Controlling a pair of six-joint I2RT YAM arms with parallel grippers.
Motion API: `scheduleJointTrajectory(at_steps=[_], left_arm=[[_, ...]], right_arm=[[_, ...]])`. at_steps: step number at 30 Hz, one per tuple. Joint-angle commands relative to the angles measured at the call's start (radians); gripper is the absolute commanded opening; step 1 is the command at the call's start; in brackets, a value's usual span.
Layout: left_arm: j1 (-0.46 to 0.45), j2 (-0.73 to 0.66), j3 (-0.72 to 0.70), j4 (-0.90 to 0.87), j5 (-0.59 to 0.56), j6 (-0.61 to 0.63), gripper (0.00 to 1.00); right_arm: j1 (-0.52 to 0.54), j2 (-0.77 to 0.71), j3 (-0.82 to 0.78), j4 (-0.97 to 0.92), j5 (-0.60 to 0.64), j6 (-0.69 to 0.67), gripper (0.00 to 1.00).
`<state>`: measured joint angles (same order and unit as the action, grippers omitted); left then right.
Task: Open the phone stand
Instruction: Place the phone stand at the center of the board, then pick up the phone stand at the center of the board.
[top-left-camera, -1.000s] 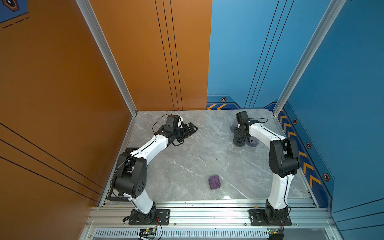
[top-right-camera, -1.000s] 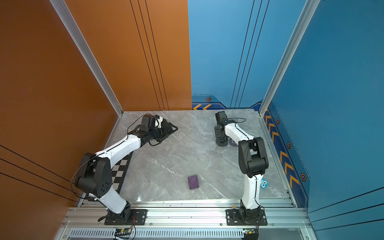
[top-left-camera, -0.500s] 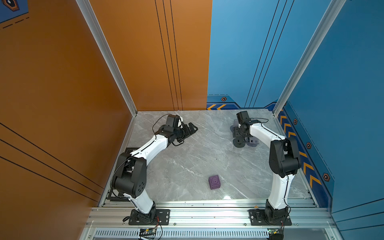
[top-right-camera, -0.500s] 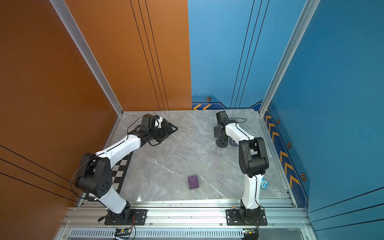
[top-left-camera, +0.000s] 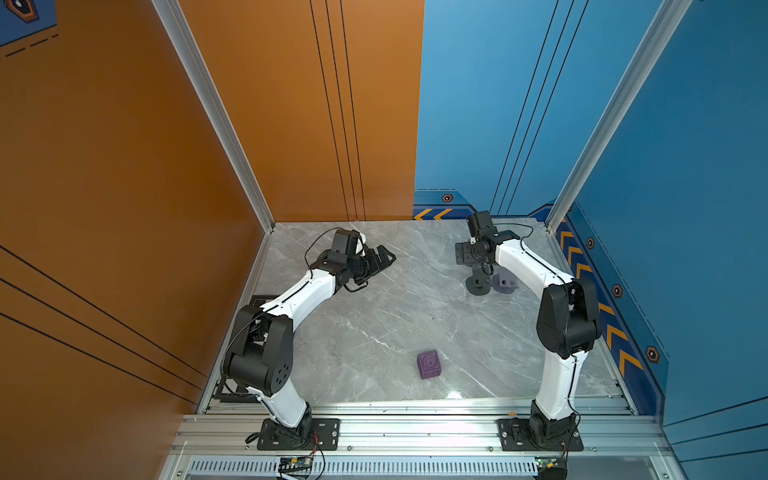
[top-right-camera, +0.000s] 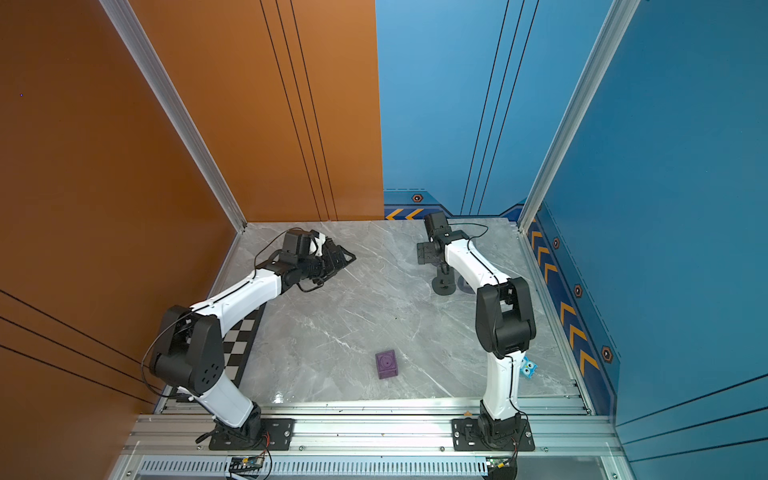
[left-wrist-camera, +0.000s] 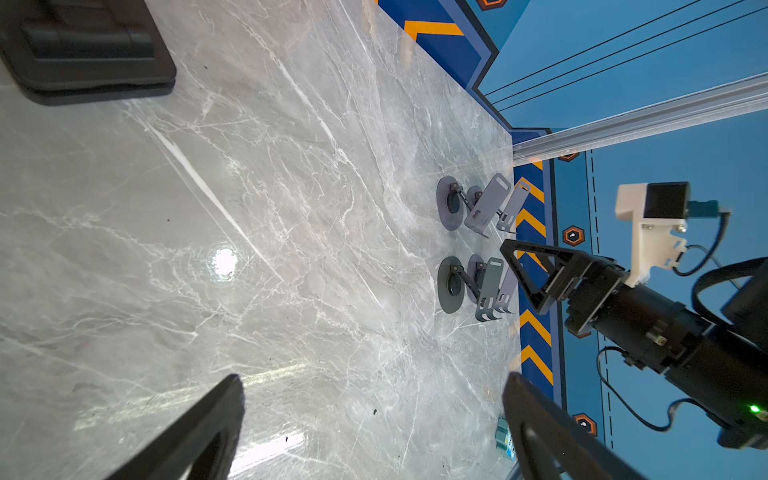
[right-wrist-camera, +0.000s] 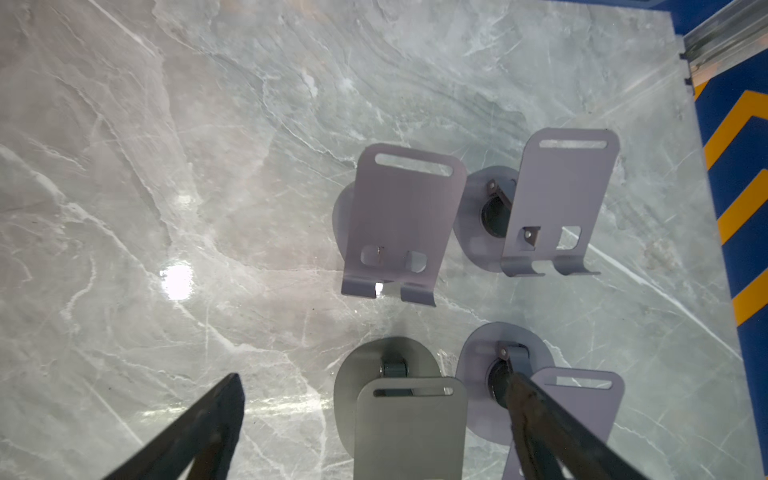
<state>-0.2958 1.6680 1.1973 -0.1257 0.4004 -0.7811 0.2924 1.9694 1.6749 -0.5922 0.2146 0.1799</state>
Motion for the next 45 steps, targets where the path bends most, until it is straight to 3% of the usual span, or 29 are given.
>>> scheduleJointTrajectory(at_steps=[1,9,15,28,32,45], left_arm=[[0.012,-0.043,-0.006,-0.037,-0.011,0.031,0.98],[0.023,-0.08,0.067,-0.28,-0.187,0.117,0.98],[0.042,-0.046,0.142,-0.425,-0.347,0.107,0.98],[0.078,0.273,0.578,-0.785,-0.593,0.188,0.98],[0.11,0.393,0.732,-0.877,-0.606,0.191,0.98],[0.199,0.683,1.047,-0.99,-0.54,0.14,0.98]], right_arm=[[0.029,-0.048,0.074,-0.051,0.022,-0.007,1.0],[0.102,-0.021,0.19,-0.085,-0.069,0.026,1.0],[0.153,-0.032,0.233,-0.116,-0.181,0.063,1.0],[0.24,-0.11,0.211,-0.13,-0.375,0.112,1.0],[0.262,-0.112,0.195,-0.117,-0.402,0.11,1.0],[0.3,-0.124,0.174,-0.072,-0.5,0.157,1.0]])
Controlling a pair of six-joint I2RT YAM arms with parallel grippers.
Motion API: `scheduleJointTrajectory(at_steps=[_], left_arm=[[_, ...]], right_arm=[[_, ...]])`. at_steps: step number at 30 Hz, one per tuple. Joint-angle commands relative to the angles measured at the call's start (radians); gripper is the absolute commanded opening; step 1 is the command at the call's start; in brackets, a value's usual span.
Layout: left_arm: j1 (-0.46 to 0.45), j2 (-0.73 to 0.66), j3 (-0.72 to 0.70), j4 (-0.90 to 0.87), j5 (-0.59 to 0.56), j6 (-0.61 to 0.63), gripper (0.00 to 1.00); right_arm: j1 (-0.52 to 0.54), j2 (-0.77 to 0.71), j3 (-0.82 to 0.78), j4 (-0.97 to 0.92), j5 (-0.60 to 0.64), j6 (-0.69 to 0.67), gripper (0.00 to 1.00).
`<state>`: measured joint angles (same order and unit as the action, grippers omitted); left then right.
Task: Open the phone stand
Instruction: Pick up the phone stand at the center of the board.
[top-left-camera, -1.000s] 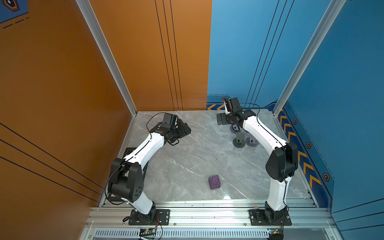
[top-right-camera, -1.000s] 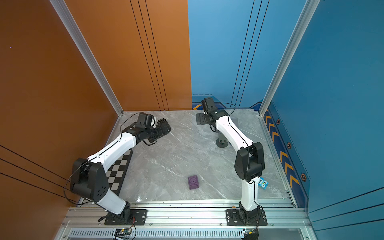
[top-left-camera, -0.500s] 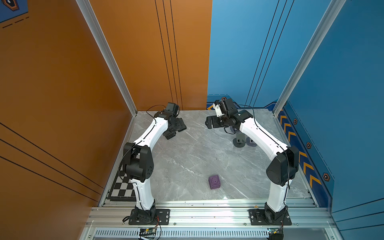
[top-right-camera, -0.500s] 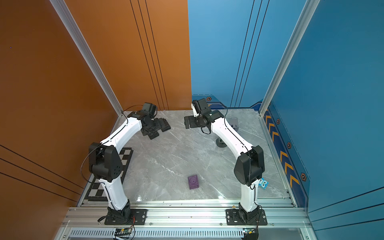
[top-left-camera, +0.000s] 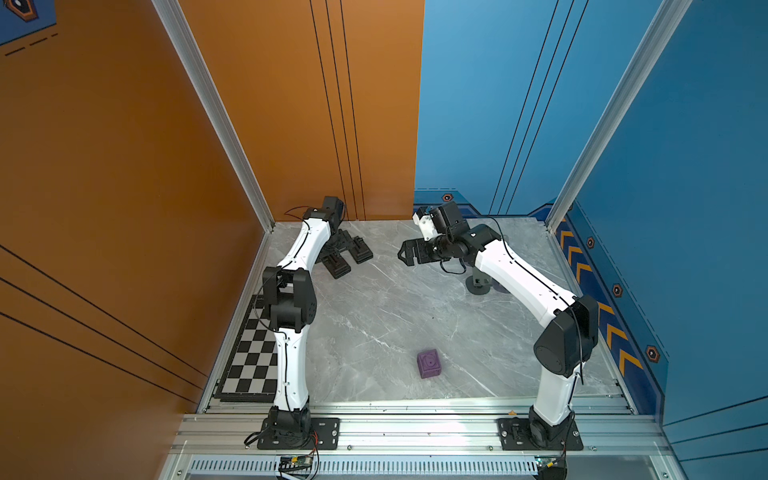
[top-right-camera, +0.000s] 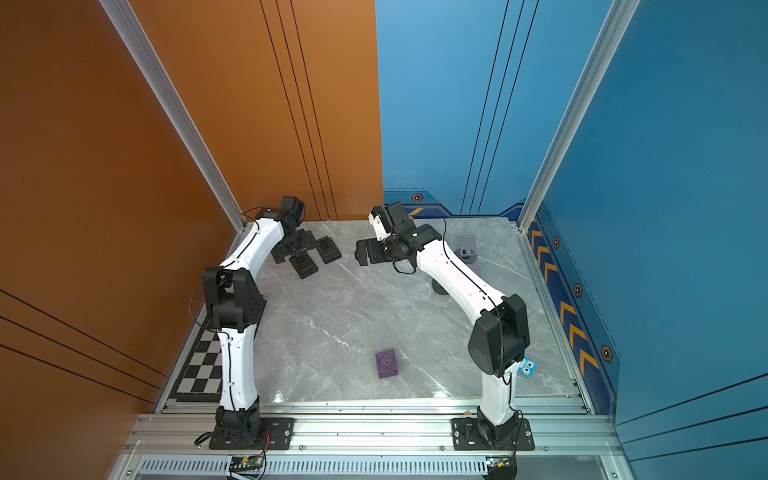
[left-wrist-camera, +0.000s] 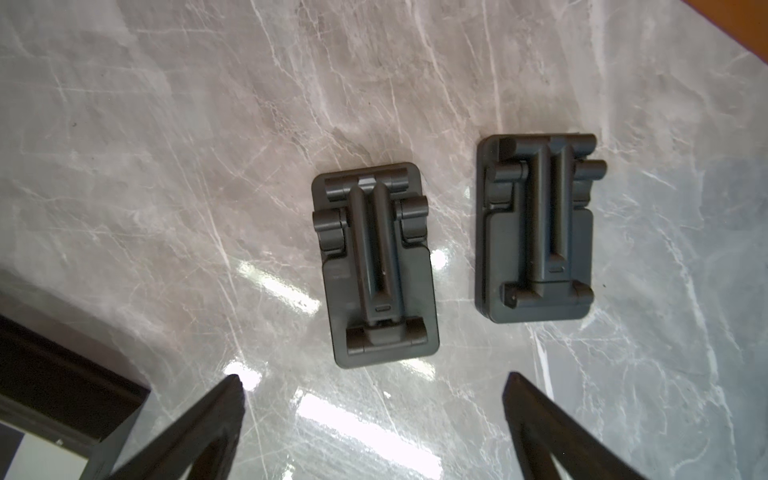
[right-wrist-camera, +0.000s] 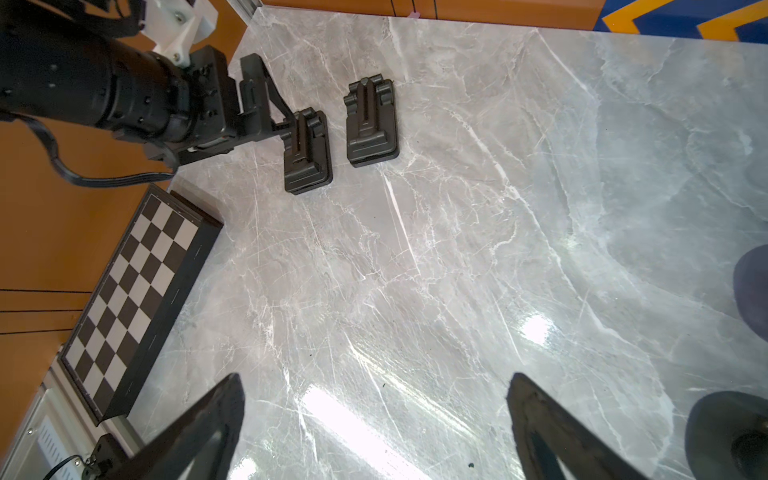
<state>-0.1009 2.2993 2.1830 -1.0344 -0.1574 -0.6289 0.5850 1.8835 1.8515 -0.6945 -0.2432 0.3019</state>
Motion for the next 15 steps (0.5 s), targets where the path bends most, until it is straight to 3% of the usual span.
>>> scheduleJointTrajectory(at_steps=[1,15], left_arm=[[0.008,0.072,0.079,-0.087,0.023,-0.013,0.98],[0.049,0.246,0.242,-0.136,0.066,-0.052,0.99]], right_arm=[[0.011,-0.04,-0.002,0.033,-0.046,0.039,1.0],[0.016,-0.04,-0.018,0.032,-0.051,0.032,1.0]])
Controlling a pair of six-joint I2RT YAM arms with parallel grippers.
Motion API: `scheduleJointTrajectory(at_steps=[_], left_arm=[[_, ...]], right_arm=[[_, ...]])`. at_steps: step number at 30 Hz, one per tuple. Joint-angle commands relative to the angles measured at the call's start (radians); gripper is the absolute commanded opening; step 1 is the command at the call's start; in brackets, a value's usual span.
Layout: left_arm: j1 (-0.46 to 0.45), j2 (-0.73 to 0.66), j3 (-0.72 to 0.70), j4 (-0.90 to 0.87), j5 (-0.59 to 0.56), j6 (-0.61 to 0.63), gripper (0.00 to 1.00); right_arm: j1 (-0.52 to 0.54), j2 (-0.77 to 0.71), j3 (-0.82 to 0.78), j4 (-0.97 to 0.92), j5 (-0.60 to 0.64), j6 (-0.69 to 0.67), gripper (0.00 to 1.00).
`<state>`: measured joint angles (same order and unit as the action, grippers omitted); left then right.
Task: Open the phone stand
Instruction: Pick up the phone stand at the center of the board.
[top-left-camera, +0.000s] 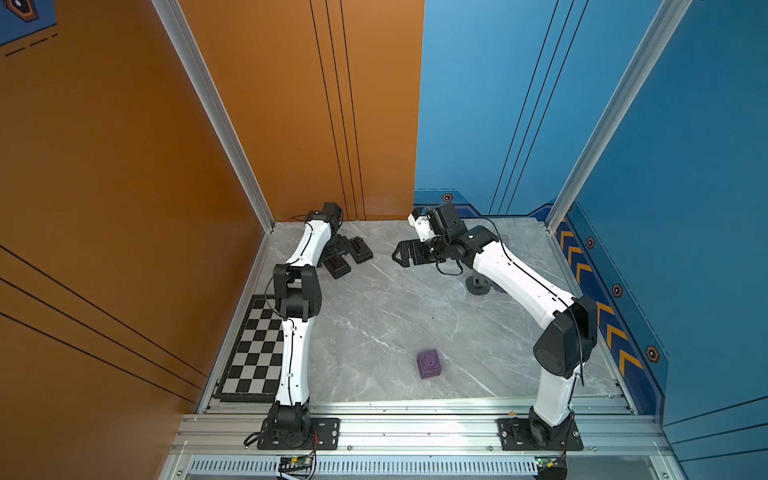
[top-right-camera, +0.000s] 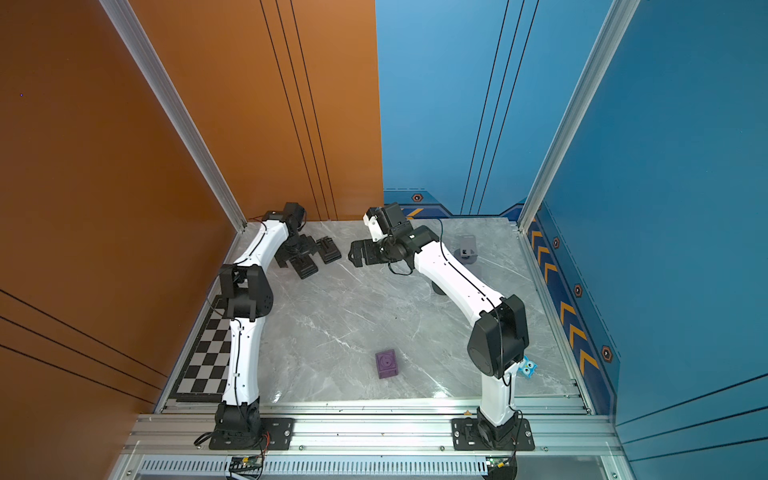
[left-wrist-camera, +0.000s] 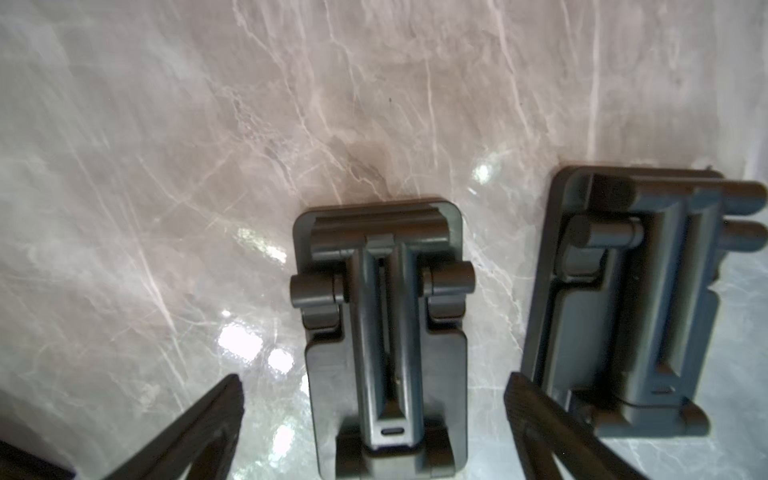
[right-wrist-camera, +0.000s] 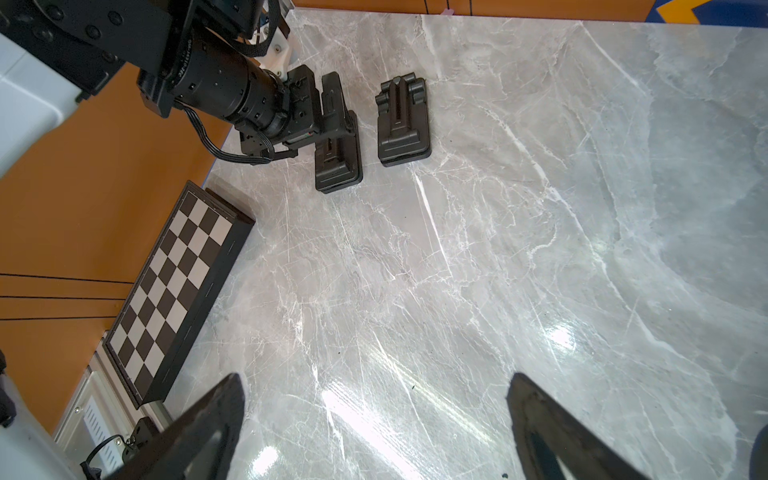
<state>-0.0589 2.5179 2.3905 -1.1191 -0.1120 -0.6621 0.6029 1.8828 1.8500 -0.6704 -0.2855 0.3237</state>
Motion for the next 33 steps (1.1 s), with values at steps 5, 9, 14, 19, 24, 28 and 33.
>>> scheduleJointTrajectory(at_steps=[5,9,14,19,24,28,33], left_arm=[[0.01,0.068,0.074,-0.066,0.032,-0.023,0.99],[0.011,0.088,0.096,-0.08,0.031,-0.016,0.99],[0.013,0.107,0.105,-0.095,0.03,-0.004,0.99],[0.017,0.119,0.106,-0.097,0.035,0.001,0.96],[0.016,0.122,0.097,-0.099,0.034,0.01,0.93],[0.009,0.126,0.088,-0.1,0.035,0.02,0.9],[0.005,0.136,0.086,-0.098,0.048,0.028,0.8]], right_arm=[[-0.01,-0.027,-0.006,0.008,-0.015,0.009,1.0],[-0.019,-0.02,0.001,0.006,-0.02,0.008,1.0],[-0.034,-0.023,-0.004,0.005,-0.015,0.004,1.0],[-0.047,-0.027,-0.011,0.005,-0.008,0.0,1.0],[-0.057,-0.031,-0.012,0.005,0.001,-0.001,1.0],[-0.059,-0.032,-0.011,0.006,0.007,-0.003,1.0],[-0.06,-0.038,-0.017,0.008,0.021,-0.006,1.0]])
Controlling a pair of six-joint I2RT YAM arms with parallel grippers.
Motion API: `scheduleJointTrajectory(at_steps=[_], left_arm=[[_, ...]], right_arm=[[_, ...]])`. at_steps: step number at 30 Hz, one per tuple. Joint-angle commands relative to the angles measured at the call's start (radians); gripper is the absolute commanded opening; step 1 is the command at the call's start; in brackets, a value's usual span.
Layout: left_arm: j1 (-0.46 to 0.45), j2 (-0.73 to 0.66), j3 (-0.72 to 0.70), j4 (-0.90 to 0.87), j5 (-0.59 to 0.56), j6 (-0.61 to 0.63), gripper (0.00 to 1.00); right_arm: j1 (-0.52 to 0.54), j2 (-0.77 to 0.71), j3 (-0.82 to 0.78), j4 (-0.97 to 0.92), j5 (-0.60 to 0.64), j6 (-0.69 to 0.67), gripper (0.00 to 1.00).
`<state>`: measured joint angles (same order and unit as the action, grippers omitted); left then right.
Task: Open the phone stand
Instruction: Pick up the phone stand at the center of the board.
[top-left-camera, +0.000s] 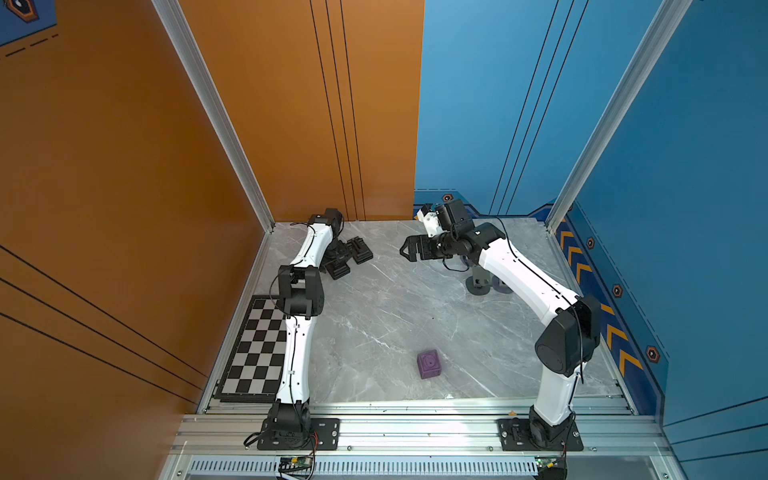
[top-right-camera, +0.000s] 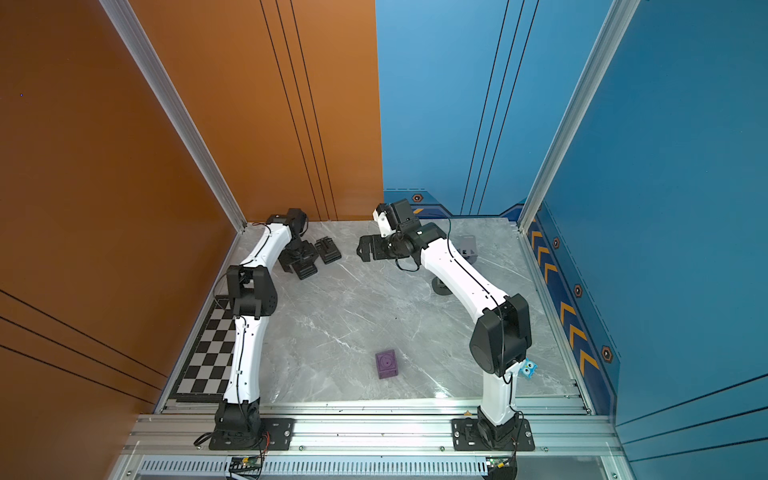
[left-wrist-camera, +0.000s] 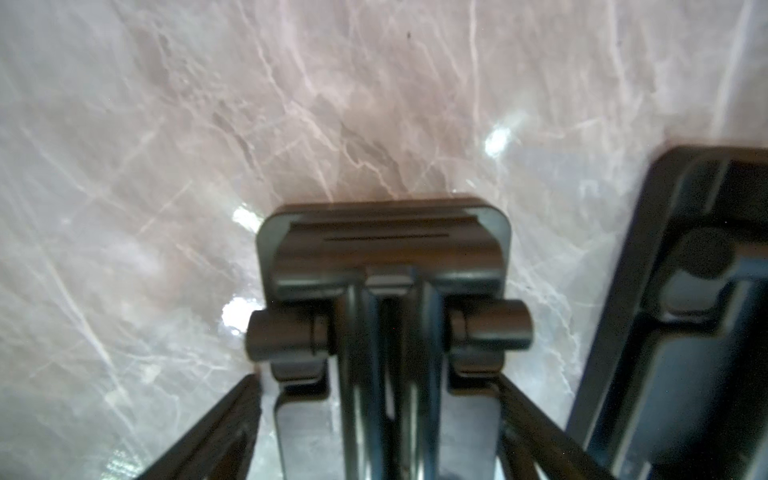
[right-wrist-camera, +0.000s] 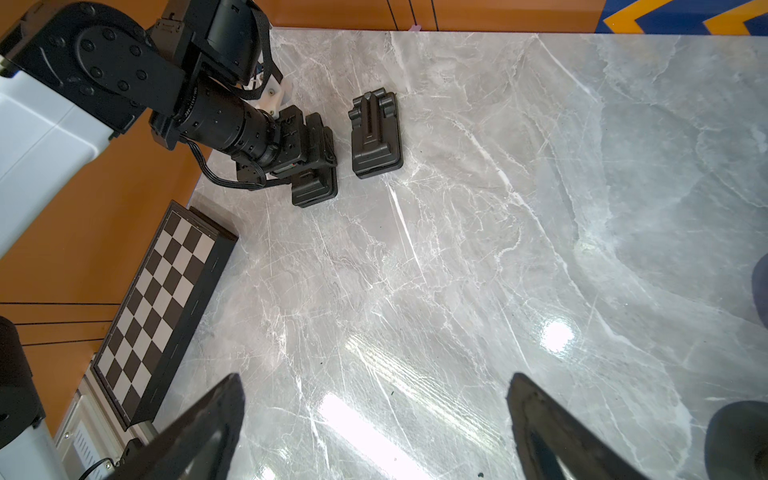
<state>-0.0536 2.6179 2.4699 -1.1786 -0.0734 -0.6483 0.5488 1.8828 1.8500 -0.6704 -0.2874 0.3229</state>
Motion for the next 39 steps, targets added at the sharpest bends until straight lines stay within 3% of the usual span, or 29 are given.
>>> scheduleJointTrajectory(at_steps=[1,9,15,33,39], left_arm=[[-0.001,0.038,0.007,-0.038,0.011,0.017,0.79],[0.005,0.011,0.01,-0.036,0.001,0.034,0.62],[0.011,-0.023,0.012,-0.036,0.009,0.073,0.45],[-0.005,-0.199,-0.021,-0.026,0.156,0.014,0.4],[-0.04,-0.296,-0.131,0.03,0.217,-0.022,0.37]], right_arm=[[-0.006,-0.04,-0.018,0.009,0.025,-0.006,1.0],[-0.007,-0.05,-0.035,0.03,0.027,0.002,1.0],[-0.009,-0.04,-0.034,0.053,0.019,0.021,1.0],[0.003,0.074,0.003,0.145,-0.091,0.156,1.0],[0.023,0.097,-0.007,0.185,-0.084,0.19,1.0]])
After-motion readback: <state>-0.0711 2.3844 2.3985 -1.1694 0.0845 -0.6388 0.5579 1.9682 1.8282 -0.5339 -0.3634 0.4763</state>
